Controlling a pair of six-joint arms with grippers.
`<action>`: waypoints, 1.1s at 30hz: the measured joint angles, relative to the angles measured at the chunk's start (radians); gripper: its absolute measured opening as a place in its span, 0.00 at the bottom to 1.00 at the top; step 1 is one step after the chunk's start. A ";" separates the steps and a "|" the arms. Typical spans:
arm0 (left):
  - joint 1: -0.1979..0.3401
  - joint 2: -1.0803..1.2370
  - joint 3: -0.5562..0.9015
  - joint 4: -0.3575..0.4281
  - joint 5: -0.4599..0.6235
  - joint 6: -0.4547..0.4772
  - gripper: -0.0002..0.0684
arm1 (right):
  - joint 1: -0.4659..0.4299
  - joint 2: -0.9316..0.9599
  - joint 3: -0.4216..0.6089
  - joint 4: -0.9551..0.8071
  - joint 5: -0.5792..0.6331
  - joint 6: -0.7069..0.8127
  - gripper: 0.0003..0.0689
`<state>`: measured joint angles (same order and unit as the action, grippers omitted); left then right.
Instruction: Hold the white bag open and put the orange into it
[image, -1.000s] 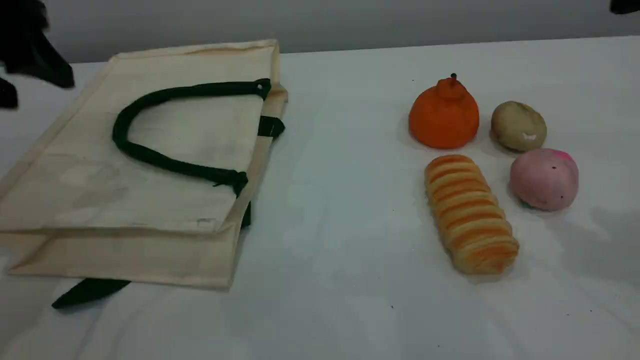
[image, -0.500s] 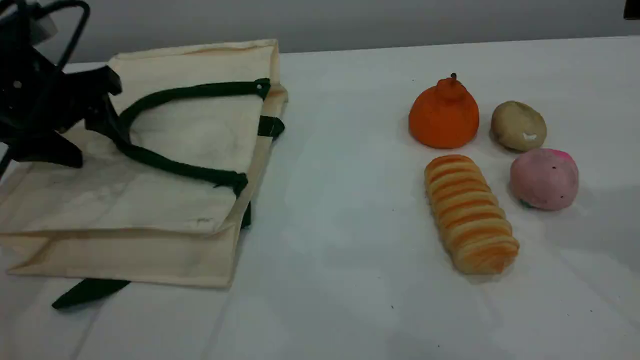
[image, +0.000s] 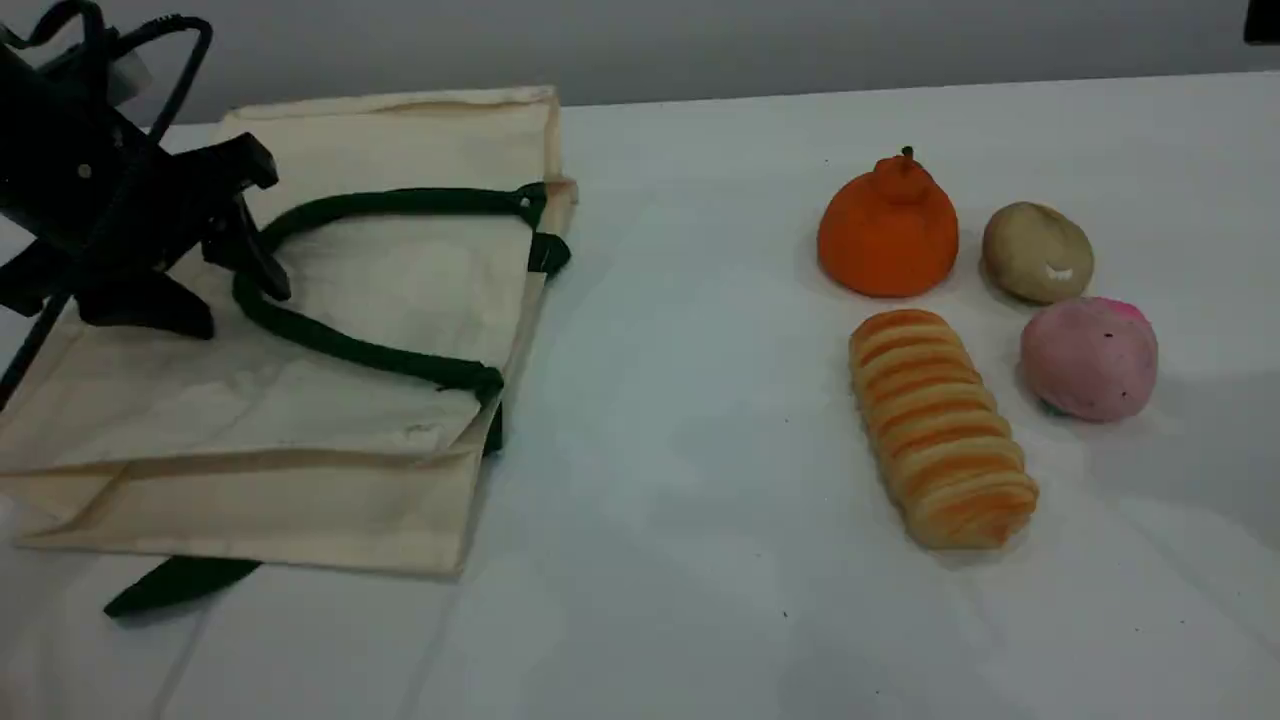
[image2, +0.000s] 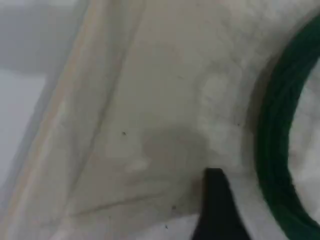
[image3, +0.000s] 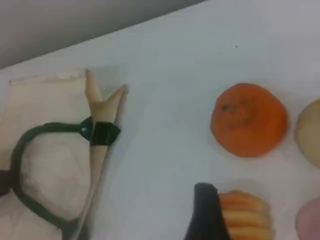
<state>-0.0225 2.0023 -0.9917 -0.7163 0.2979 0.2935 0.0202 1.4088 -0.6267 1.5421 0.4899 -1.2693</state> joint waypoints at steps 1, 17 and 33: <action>0.000 0.000 0.000 0.000 0.000 -0.003 0.53 | 0.000 -0.001 0.000 0.000 0.005 0.000 0.70; 0.000 -0.011 -0.005 0.011 0.029 -0.006 0.03 | 0.000 -0.001 0.000 0.000 0.010 -0.023 0.69; 0.000 -0.273 -0.175 0.011 0.355 0.145 0.03 | 0.001 0.074 0.000 0.008 0.005 -0.055 0.69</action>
<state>-0.0225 1.7295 -1.1664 -0.7056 0.6525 0.4384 0.0212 1.4833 -0.6267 1.5504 0.4953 -1.3244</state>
